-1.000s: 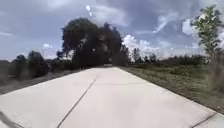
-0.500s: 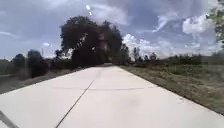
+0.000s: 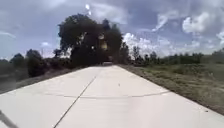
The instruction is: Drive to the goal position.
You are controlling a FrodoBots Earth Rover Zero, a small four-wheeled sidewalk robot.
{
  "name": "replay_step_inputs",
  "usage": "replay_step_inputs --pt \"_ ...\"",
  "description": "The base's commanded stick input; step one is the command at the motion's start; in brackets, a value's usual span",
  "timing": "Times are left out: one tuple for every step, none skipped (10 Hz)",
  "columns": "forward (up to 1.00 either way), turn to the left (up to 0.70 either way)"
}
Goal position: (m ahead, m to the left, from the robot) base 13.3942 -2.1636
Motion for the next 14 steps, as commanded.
replay_step_inputs --pt "0.85 0.00" --pt "0.85 0.00" --pt "0.85 0.00" --pt "0.85 0.00" --pt "0.85 0.00" --pt "0.85 0.00" --pt "0.85 0.00" --pt "0.85 0.00" --pt "0.85 0.00" --pt "0.85 0.00" --pt "0.85 0.00" --pt "0.85 0.00" --pt "0.85 0.00" --pt "0.85 0.00"
